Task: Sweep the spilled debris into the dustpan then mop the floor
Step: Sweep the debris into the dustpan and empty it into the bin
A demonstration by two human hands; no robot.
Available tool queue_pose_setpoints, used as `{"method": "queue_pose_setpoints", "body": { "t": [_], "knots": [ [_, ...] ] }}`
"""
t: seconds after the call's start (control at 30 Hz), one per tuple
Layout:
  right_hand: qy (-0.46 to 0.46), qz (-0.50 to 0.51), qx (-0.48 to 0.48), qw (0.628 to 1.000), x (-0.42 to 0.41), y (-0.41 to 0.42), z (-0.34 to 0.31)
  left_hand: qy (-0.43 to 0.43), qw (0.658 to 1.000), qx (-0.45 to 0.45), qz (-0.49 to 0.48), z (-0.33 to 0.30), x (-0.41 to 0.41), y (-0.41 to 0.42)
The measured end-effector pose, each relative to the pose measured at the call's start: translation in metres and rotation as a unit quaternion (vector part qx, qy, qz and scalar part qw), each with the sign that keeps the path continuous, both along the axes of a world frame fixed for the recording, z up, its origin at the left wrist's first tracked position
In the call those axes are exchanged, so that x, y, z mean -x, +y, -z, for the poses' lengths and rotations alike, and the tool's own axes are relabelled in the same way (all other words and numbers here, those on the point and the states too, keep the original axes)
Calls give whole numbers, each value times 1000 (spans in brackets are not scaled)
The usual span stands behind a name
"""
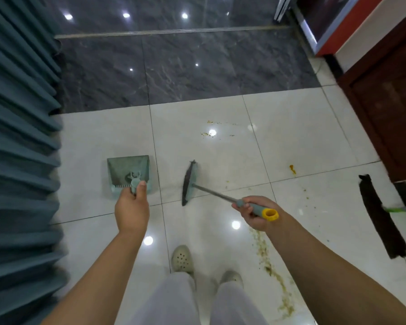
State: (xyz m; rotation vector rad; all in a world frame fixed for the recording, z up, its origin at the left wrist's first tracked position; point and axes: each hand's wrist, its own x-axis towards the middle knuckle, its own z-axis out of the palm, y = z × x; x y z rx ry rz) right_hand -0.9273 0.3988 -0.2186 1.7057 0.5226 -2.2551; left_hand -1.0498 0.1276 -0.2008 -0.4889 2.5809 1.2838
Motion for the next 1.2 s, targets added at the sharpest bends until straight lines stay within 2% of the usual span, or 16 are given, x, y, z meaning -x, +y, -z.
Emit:
{"method": "queue_pose_setpoints", "body": {
  "t": [0.2, 0.3, 0.43, 0.57, 0.8, 1.03, 1.2],
  "knots": [
    [-1, 103, 19, 995, -50, 59, 2, -1, 999, -17, 43, 3, -1, 50],
    [-7, 117, 51, 992, -76, 81, -1, -9, 997, -22, 69, 3, -4, 79],
    [-22, 157, 23, 987, -102, 107, -11, -16, 995, -29, 97, 0, -4, 120],
    [-31, 164, 39, 985, -113, 141, -21, -10, 992, -33, 120, -2, 1, 165],
    [1, 183, 36, 982, -64, 187, -41, -20, 991, -36, 130, 0, 14, 243],
    [33, 263, 30, 964, 32, 213, -15, -13, 991, -21, 130, 5, 35, 290],
    [-2, 291, 9, 957, 24, 222, 2, -20, 985, -46, 163, 11, 43, 308]
  ]
}}
